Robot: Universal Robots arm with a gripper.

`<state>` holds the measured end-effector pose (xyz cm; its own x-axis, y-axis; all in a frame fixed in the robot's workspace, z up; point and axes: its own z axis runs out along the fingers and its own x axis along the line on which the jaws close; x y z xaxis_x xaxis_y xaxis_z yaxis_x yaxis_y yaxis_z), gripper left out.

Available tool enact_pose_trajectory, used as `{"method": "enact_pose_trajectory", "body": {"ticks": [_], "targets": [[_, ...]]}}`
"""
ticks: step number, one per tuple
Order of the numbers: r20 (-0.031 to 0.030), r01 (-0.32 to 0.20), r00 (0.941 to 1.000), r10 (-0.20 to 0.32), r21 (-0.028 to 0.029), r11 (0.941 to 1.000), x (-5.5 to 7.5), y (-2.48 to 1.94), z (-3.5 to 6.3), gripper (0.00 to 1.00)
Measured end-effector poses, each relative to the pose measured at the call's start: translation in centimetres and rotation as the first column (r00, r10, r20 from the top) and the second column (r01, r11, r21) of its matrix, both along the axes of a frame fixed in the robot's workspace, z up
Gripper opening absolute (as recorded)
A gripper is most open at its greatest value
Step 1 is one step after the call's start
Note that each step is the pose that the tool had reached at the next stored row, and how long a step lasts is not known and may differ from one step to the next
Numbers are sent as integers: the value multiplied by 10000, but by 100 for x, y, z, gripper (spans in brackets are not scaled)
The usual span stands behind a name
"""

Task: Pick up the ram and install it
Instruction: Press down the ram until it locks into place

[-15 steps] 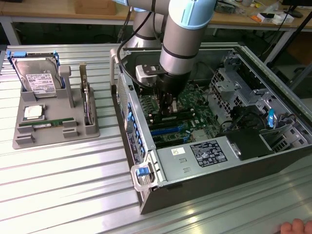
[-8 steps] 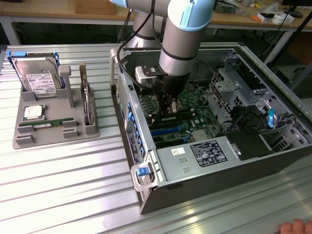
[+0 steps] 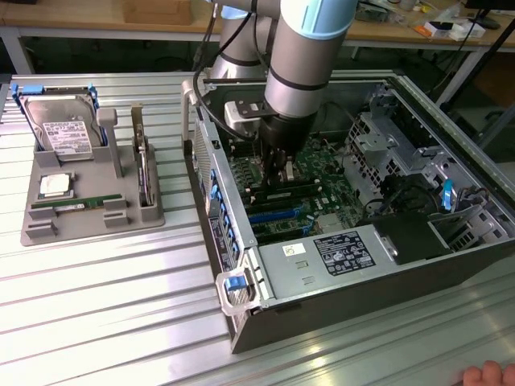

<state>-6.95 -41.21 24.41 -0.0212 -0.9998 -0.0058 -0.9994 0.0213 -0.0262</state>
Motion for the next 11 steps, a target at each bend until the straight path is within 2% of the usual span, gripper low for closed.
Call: {"method": "enact_pose_trajectory", "body": {"ticks": [11], "targets": [[-15, 0, 10000, 0, 0, 10000, 0, 0, 426, 11]]}}
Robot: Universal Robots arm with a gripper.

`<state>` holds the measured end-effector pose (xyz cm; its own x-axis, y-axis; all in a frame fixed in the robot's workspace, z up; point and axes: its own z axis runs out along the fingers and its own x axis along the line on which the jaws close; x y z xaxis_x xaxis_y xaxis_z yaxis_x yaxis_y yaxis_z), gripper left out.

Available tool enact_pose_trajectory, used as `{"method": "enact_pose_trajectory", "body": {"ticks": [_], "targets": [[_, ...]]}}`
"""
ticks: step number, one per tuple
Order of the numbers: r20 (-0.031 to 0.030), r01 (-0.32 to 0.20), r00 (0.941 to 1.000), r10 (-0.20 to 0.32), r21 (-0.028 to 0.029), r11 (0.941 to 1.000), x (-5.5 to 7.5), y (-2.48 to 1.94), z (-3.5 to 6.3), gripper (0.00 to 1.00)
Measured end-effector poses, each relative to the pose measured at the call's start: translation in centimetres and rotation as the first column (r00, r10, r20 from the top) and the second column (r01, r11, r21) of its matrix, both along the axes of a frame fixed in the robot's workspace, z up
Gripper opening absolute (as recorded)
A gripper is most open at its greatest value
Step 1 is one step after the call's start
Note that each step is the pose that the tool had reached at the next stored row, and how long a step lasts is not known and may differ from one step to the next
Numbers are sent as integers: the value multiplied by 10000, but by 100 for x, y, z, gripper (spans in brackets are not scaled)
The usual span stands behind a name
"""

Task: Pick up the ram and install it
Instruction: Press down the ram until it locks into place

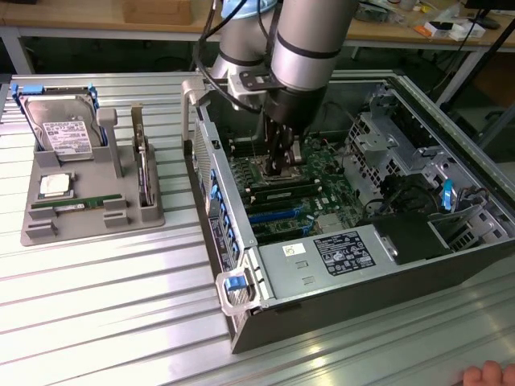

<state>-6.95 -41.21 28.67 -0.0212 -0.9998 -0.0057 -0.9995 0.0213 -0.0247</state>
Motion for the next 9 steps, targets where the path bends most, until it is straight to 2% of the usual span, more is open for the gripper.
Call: {"method": "enact_pose_trajectory", "body": {"ticks": [9], "targets": [[0, -1, 10000, 1, 1, 10000, 0, 0, 225, 11]]}}
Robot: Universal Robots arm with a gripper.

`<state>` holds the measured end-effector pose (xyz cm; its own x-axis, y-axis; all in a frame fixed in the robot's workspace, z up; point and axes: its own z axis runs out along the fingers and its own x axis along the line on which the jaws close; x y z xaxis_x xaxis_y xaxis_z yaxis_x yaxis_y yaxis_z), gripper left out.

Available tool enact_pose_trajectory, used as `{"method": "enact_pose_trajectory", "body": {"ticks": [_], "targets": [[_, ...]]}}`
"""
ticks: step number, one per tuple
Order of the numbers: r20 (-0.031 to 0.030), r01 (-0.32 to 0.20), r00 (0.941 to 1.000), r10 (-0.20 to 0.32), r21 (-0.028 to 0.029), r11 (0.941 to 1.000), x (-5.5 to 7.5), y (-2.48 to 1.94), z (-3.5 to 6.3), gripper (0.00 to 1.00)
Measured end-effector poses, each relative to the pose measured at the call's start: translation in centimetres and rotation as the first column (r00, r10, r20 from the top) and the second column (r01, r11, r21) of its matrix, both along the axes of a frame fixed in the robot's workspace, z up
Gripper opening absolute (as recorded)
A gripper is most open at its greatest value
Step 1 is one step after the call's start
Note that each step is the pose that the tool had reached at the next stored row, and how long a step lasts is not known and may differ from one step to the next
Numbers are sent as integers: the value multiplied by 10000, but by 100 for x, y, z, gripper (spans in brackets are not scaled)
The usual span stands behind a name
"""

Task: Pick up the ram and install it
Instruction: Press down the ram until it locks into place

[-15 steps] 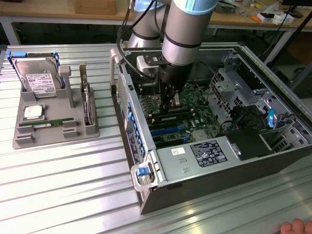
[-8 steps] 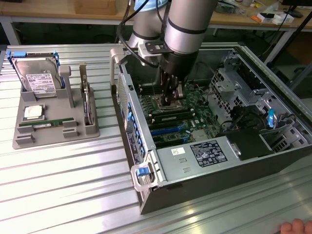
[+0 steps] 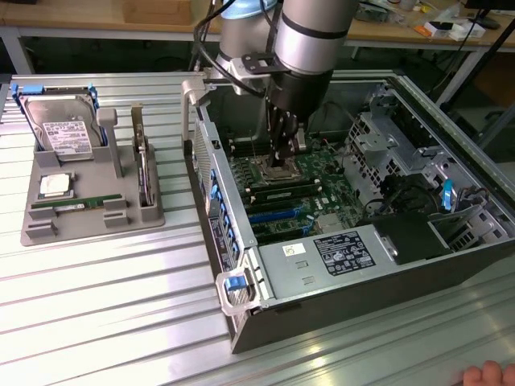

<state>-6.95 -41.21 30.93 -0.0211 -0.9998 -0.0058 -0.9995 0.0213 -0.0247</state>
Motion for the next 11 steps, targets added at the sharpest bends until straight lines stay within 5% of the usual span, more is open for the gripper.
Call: {"method": "enact_pose_trajectory", "body": {"ticks": [11], "targets": [[0, 0, 10000, 0, 0, 10000, 0, 0, 342, 11]]}}
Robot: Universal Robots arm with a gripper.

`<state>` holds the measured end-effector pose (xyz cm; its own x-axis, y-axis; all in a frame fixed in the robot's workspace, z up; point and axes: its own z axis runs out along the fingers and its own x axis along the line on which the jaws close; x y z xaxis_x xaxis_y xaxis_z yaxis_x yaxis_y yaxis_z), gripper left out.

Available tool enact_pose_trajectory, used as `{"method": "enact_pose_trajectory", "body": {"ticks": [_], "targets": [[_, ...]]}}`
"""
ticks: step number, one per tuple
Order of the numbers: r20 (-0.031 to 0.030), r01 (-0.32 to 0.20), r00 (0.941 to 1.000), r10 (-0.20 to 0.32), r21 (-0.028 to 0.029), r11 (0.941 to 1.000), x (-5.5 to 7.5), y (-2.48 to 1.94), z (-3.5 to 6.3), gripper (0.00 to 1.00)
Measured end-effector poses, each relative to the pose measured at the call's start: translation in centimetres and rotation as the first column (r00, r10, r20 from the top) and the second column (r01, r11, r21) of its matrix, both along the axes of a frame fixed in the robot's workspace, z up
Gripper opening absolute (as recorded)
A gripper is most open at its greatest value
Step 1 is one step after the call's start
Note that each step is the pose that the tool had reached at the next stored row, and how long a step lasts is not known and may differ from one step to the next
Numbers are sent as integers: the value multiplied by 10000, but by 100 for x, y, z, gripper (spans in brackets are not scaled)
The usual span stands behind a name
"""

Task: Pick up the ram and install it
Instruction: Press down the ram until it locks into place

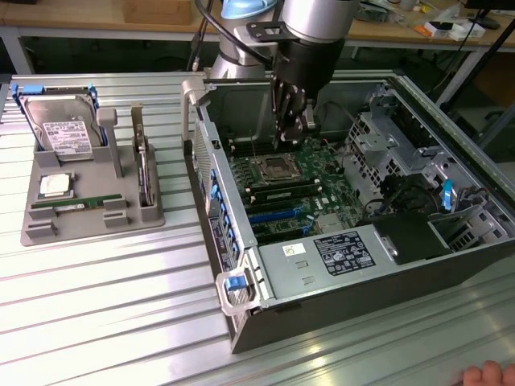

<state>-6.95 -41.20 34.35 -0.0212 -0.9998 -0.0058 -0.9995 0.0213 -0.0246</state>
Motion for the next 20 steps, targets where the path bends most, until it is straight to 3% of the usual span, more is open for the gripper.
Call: {"method": "enact_pose_trajectory", "body": {"ticks": [15, 20], "targets": [[0, 0, 10000, 0, -11, 10000, 0, 0, 24, 11], [1, 0, 10000, 0, -10, 10000, 0, 1, 104, 11]]}}
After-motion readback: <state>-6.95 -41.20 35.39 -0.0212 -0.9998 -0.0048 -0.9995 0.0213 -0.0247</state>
